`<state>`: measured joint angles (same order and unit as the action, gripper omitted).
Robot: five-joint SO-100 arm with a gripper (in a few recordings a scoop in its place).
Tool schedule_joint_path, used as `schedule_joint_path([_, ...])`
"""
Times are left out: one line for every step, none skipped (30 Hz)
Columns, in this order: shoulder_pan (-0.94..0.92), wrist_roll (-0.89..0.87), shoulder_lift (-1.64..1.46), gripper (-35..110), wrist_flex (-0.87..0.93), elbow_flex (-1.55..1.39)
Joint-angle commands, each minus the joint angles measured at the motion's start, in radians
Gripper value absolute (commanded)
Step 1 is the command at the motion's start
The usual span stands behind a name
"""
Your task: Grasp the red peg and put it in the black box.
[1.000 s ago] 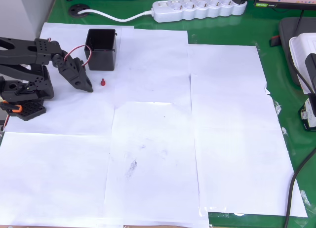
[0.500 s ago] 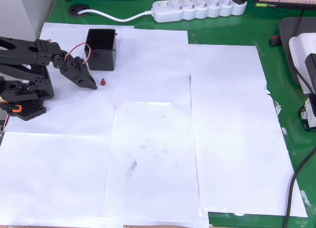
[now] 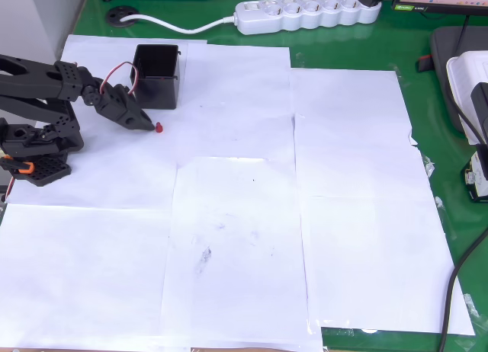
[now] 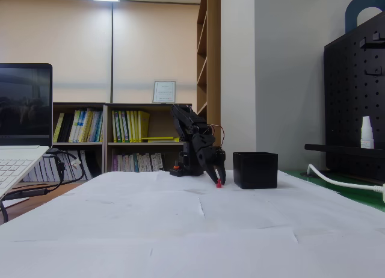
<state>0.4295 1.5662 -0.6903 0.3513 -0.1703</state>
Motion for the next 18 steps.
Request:
schedule_joint_path([0.008,0.008,-0.021,0,-0.018,-0.005])
schedule_joint_path([0.005,0.009,-0.025,0,-0.031,-0.003])
schedule_joint_path([0.000,0.014,-0.029,0,-0.046,0.002])
schedule_joint_path([-0.003,0.018,-0.031,0,-0.069,0.009])
schedule_joint_path([-0.008,0.025,-0.034,0,-0.094,0.020])
schedule_joint_path([-0.012,0.031,-0.040,0,-0.117,0.026])
schedule_joint_path([-0.014,0.034,-0.048,0,-0.129,0.028])
schedule_joint_path([-0.017,0.037,-0.055,0,-0.141,0.028])
schedule_joint_path([-0.020,0.038,-0.064,0,-0.153,0.028])
schedule_joint_path([-0.023,0.041,-0.074,0,-0.167,0.028])
schedule_joint_path([-0.028,0.044,-0.083,0,-0.181,0.028])
schedule_joint_path([-0.034,0.051,-0.094,0,-0.196,0.028])
schedule_joint_path([-0.038,0.055,-0.103,0,-0.209,0.028])
schedule_joint_path([-0.043,0.057,-0.107,0,-0.218,0.028])
schedule_joint_path([-0.049,0.060,-0.112,0,-0.224,0.028])
schedule_joint_path([-0.054,0.063,-0.118,0,-0.232,0.028])
schedule_joint_path([-0.058,0.064,-0.124,0,-0.241,0.028])
schedule_joint_path([-0.063,0.067,-0.129,0,-0.245,0.028])
